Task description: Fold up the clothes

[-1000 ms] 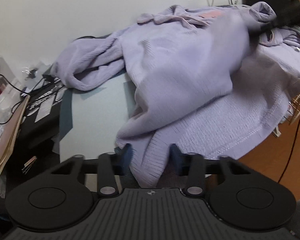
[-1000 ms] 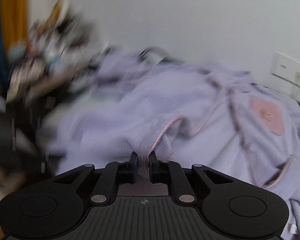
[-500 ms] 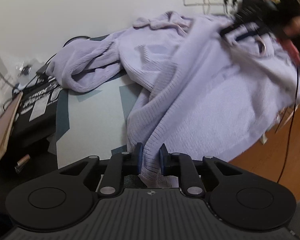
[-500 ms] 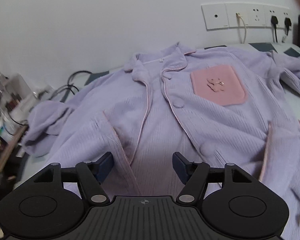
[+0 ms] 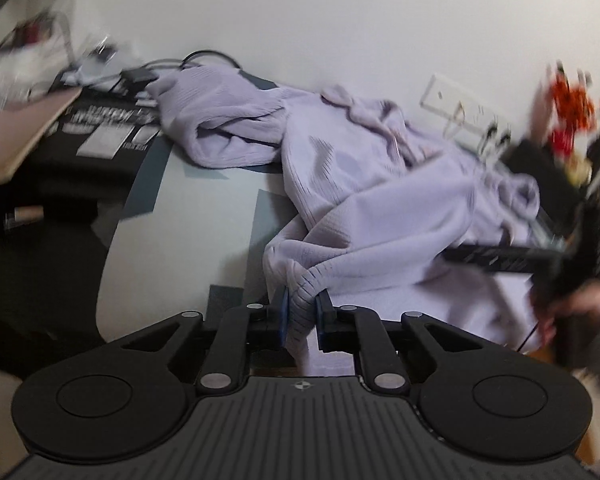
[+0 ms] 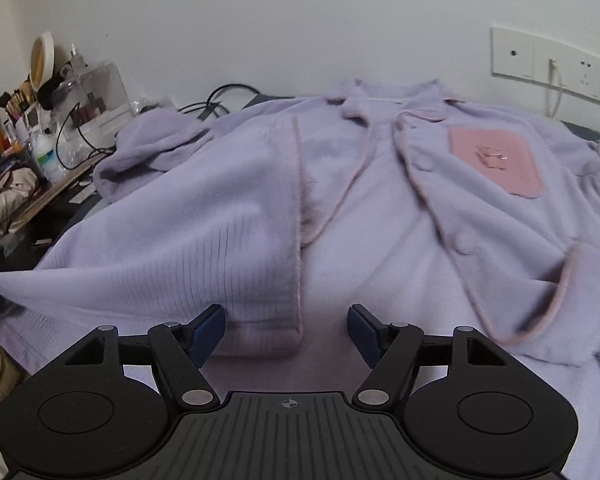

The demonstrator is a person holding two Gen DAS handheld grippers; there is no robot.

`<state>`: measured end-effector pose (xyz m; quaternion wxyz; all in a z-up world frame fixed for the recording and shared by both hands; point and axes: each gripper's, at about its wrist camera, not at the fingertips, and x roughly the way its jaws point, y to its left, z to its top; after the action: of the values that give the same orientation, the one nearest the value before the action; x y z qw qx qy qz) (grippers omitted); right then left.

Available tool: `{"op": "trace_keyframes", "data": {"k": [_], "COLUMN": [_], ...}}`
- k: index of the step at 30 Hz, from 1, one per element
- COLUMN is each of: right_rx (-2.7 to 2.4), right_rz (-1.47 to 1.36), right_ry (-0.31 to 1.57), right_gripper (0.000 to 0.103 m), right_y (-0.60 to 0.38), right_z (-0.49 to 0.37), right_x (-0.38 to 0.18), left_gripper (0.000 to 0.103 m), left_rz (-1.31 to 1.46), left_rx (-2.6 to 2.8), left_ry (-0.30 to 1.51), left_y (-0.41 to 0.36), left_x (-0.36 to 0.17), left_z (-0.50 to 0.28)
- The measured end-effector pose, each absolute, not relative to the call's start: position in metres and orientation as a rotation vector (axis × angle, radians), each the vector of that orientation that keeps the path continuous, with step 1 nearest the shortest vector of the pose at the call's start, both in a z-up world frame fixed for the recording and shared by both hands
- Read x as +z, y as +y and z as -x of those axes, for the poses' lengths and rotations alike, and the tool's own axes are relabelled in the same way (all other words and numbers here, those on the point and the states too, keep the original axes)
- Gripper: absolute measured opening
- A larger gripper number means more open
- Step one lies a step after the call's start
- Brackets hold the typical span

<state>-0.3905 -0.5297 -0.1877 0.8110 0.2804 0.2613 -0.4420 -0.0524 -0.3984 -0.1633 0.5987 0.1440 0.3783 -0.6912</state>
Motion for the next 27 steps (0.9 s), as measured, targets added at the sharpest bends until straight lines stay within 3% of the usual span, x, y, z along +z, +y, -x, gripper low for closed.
{"op": "trace_keyframes", "data": {"k": [1, 4, 5, 6, 9, 17, 19, 21, 23, 24, 27], "right_rx": [-0.949, -0.971, -0.977, -0.972, -0.945, -0.890, -0.904, -0.911, -0.909, -0.905, -0.892], "right_rz": [-0.615, -0.637, -0.651, -0.693, -0.818, -0.911, -0.961, -1.046, -1.094, -1.116, -1.199], "right_ry": [0.556, 0.547, 0.543, 0.528, 0.436, 0.351, 0.363, 0.346, 0.323, 0.315, 0.298], "right_gripper": [0.061, 0.036, 0.016, 0.007, 0.000, 0.002, 0.007, 0.022, 0.035, 0.041, 0.043], "right_y": [-0.531, -0.532, -0.532, -0.534, -0.530, -0.488, -0.480, -0.471, -0.456, -0.449, -0.432], "right_z": [0.388, 0.382, 0.385, 0.390, 0.413, 0.451, 0.455, 0.459, 0.460, 0.459, 0.457], "right_x": [-0.191, -0.195, -0.194, -0.192, -0.181, -0.151, -0.161, -0.174, -0.184, -0.188, -0.205], "left_gripper": [0.012, 0.011, 0.011, 0.011, 0.010, 0.013, 0.024, 0.041, 0.065, 0.066, 0.066], "left_rz": [-0.307, -0.253, -0.244, -0.239, -0.233, -0.362, -0.423, -0.464, -0.500, -0.507, -0.475], "left_rx": [-1.597, -1.578, -1.573, -1.568, -1.555, -1.455, -1.460, -1.473, -1.486, -1.492, -1.488], "left_ry": [0.898, 0.933, 0.937, 0.939, 0.939, 0.872, 0.835, 0.806, 0.779, 0.776, 0.869], "left_y": [-0.396, -0.390, -0.387, -0.385, -0.378, -0.375, -0.378, -0.378, -0.376, -0.375, -0.377], "left_x": [-0.163, -0.162, -0.162, -0.162, -0.163, -0.188, -0.195, -0.199, -0.202, -0.204, -0.214], "left_z": [0.049, 0.044, 0.043, 0.042, 0.040, 0.039, 0.046, 0.054, 0.063, 0.066, 0.063]}}
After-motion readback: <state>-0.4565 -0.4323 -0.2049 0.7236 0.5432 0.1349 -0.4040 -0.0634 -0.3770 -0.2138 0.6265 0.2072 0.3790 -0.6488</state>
